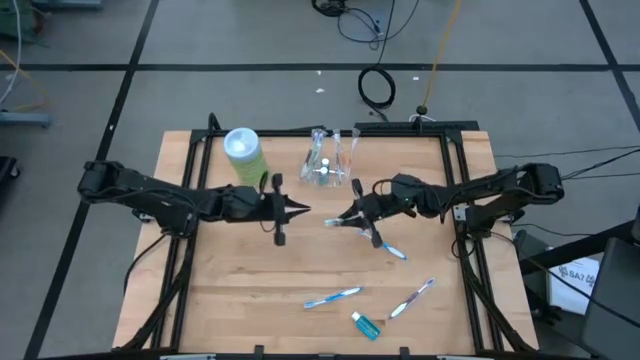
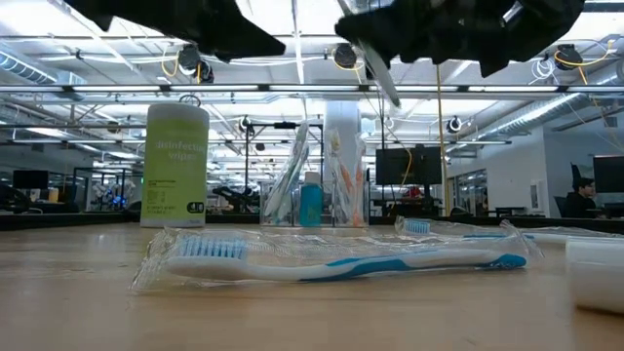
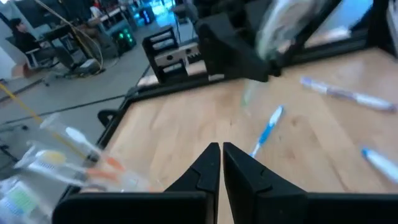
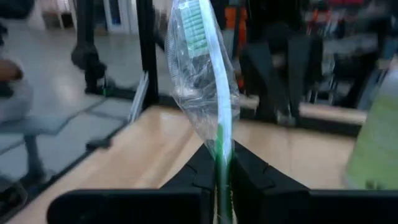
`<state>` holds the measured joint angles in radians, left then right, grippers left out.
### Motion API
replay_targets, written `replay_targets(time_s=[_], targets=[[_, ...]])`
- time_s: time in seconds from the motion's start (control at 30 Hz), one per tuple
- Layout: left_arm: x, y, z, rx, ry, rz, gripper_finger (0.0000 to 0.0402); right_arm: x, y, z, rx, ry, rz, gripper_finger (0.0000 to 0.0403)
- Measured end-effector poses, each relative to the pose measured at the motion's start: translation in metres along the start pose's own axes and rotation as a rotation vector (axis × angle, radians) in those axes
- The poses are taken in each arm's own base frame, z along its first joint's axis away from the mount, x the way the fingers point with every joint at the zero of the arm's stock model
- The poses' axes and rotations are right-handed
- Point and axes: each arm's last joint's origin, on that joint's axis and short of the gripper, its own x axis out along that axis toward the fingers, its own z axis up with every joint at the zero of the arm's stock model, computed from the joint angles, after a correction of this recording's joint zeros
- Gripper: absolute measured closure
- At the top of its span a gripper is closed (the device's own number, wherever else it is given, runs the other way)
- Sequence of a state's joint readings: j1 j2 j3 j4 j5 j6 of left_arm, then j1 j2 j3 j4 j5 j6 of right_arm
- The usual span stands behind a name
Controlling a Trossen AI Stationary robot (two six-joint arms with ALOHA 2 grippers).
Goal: Pick & Place toothbrushing station
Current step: Put the green toothbrush into the transparent organizer
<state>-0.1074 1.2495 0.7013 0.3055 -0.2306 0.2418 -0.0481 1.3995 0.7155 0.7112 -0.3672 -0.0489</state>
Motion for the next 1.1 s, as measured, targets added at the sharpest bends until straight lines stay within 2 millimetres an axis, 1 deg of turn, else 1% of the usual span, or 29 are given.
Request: replay_targets(time_s=[0.07, 0.17, 0.3, 0.37, 0.43, 0.5, 0.57, 0.67, 0.77, 0.83, 1.1], targets=[[0.005, 0.002, 0.001, -0.021, -0.036, -0.023, 0.0371, 0.004, 0.000, 0.000, -0.013, -0.033, -0.030, 0.0388], [0.010, 0.001, -0.001, -0.014, -0.061, -0.056, 0.0353, 0.006, -0.002, -0.005, -0.005, -0.012, -0.097, 0.0387], [0.015, -0.001, -0.005, 0.002, -0.046, -0.065, 0.0311, 0.008, -0.006, -0.010, -0.024, 0.001, -0.110, 0.0387], [0.017, -0.001, -0.005, -0.001, -0.055, -0.059, 0.0288, 0.007, -0.007, -0.009, -0.026, -0.016, -0.115, 0.0387], [0.019, 0.000, -0.003, -0.018, -0.094, -0.047, 0.0264, 0.010, -0.008, -0.010, -0.041, -0.029, -0.115, 0.0387], [0.021, 0.000, -0.001, -0.050, -0.131, -0.056, 0.0244, 0.013, -0.009, -0.016, -0.051, -0.019, -0.110, 0.0387], [0.024, 0.001, 0.000, -0.073, -0.174, -0.079, 0.0226, 0.017, -0.009, -0.019, -0.059, -0.044, -0.110, 0.0387], [0.029, 0.000, -0.003, -0.080, -0.179, -0.121, 0.0210, 0.021, -0.010, -0.021, -0.065, -0.063, -0.116, 0.0387], [0.032, -0.002, -0.006, -0.063, -0.171, -0.127, 0.0205, 0.025, -0.013, -0.024, -0.034, -0.081, -0.181, 0.0387], [0.034, -0.002, -0.006, -0.045, -0.182, -0.118, 0.0207, 0.026, -0.014, -0.025, -0.021, -0.095, -0.189, 0.0387], [0.036, 0.001, -0.002, -0.055, -0.239, -0.075, 0.0243, 0.036, -0.019, -0.036, -0.019, -0.096, -0.194, 0.0387]])
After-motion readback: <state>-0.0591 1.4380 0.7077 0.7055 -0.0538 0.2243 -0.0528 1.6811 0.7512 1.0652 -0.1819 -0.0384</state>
